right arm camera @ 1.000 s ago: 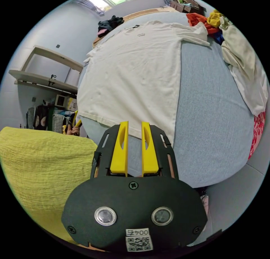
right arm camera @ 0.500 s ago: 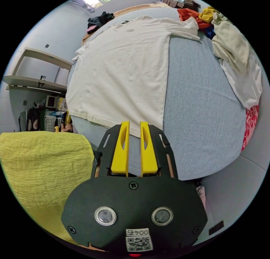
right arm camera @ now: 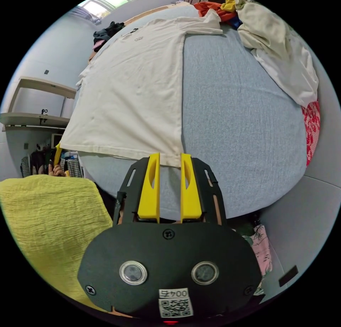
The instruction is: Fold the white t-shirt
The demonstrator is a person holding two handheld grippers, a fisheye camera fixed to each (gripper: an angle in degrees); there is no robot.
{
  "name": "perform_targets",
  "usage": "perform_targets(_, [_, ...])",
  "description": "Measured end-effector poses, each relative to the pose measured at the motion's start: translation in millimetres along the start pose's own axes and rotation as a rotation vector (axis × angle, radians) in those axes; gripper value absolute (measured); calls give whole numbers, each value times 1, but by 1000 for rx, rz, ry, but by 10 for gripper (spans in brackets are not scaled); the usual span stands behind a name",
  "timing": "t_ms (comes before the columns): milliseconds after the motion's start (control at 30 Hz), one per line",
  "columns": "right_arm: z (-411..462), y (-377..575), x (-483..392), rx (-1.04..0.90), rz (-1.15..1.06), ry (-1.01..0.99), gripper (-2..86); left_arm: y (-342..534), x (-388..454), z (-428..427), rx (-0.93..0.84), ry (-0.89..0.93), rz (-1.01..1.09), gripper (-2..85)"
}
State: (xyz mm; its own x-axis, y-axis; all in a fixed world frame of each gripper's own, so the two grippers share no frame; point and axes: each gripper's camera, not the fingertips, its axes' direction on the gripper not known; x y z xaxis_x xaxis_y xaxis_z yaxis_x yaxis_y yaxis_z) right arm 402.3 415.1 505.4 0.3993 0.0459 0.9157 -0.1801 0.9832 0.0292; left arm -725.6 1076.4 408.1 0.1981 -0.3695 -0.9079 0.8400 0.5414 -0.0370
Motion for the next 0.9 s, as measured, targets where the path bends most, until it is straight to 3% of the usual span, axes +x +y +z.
perform_targets(267, [-21, 3, 45, 55, 161, -59, 99, -18, 29, 12, -35, -11, 18, 16])
perform_targets(467, [-28, 12, 76, 48, 133, -226, 116, -28, 45, 24, -46, -3, 6, 15])
perform_targets(600, [-22, 13, 97, 41, 145, -408, 102, -33, 55, 34, -52, -4, -2, 15])
perform_targets(900, [-47, 9, 110, 142, 197, -589, 42, -55, 96, 65, -57, -22, -18, 14])
